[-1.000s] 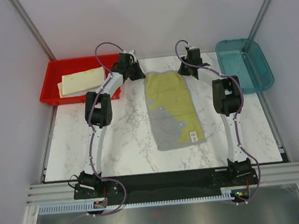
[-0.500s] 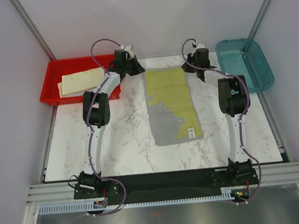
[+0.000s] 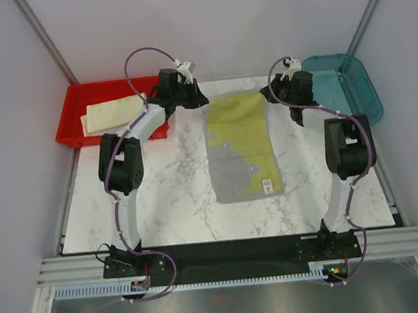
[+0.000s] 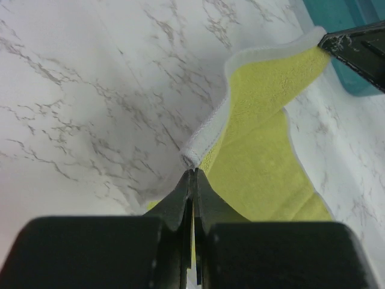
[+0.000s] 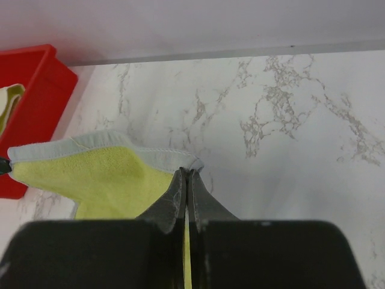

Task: Fold and stack the towels
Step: Fold the towel

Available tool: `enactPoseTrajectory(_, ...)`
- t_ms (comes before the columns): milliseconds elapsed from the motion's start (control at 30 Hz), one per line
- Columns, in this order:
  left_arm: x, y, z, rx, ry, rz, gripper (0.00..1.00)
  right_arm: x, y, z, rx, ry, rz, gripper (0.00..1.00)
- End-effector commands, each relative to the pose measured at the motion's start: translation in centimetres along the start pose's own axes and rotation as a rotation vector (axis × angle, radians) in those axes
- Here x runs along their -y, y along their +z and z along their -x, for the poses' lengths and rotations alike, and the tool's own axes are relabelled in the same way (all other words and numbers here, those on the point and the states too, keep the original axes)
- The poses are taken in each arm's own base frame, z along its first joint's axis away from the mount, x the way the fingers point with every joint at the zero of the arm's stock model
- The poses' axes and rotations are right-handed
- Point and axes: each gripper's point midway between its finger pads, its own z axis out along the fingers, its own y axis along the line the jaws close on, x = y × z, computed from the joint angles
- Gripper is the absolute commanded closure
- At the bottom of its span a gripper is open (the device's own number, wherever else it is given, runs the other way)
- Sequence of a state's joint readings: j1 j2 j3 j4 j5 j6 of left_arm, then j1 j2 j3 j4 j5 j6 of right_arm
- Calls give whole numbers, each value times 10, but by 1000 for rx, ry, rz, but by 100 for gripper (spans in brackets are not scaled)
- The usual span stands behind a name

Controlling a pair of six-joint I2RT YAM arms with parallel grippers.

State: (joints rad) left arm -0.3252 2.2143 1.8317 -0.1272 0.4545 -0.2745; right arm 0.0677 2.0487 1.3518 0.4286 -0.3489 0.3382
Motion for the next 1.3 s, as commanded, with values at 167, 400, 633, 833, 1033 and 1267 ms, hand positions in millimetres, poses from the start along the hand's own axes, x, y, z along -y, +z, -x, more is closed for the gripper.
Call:
enactPoseTrajectory(167,71,-56,-24,5,122,-54,98,-35,-70,-14,-21,12,83,100)
enactPoseTrajectory(400,104,-88,-83,-58,144,-52,98,-36,-130,-57,-83,79,4,100)
enactPoseTrajectory(633,115,-108,-131,-115,131,-24,98,-45,-175,-73,-104,119,-28,100)
enactPoseTrajectory(833,126,-120,-160,-166,136,-38,98,-47,-196,-97,-149,203,-57,100)
enactPoseTrajectory(1033,127,-136,-170,-162,140,-18,98,-56,-217,-120,-175,232,-24,100)
enactPoseTrajectory(1267,128,-150,-176,-156,160,5,98,-61,-233,-131,-186,245,-14,100)
